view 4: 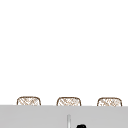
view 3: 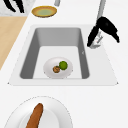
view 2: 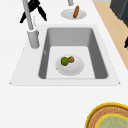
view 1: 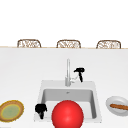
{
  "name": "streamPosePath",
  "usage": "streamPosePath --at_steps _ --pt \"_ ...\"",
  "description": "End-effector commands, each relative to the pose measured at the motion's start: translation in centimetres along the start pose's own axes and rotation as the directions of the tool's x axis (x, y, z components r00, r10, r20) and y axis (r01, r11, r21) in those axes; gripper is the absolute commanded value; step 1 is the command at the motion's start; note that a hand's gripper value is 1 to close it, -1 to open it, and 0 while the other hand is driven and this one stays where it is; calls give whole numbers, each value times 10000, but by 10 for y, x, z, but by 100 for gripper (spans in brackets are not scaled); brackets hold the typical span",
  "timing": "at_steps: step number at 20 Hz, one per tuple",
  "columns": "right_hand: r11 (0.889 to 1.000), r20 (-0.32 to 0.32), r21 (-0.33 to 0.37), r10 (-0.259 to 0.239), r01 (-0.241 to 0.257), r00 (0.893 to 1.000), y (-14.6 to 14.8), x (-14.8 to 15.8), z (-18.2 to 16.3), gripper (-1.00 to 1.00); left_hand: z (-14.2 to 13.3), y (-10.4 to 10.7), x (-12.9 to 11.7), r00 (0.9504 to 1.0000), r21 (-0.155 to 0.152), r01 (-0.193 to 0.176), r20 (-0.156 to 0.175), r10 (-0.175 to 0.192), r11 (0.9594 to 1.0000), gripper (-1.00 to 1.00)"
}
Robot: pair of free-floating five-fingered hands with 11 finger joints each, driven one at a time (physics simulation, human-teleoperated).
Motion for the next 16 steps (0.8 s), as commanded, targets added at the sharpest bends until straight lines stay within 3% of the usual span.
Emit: streamPosePath --at_steps 1,7,9,11,16 --pt "9942 -138 1079 4 11 9999 0 -3 -24 -100 0 0 0 10000 0 0 0 0 10000 0" --pt "9757 -334 2184 -113 184 9994 -1 -14 -64 -100 0 0 0 10000 0 0 0 0 10000 0" --pt "9620 -370 2707 -268 359 9990 -1 -17 -75 -100 0 0 0 10000 0 0 0 0 10000 0" --pt "9251 -411 3720 -648 755 9970 -4 -19 -81 -100 0 0 0 10000 0 0 0 0 10000 0" --pt "8027 -696 5733 -1522 1644 9859 -1 -24 -95 -100 0 0 0 10000 0 0 0 0 10000 0"
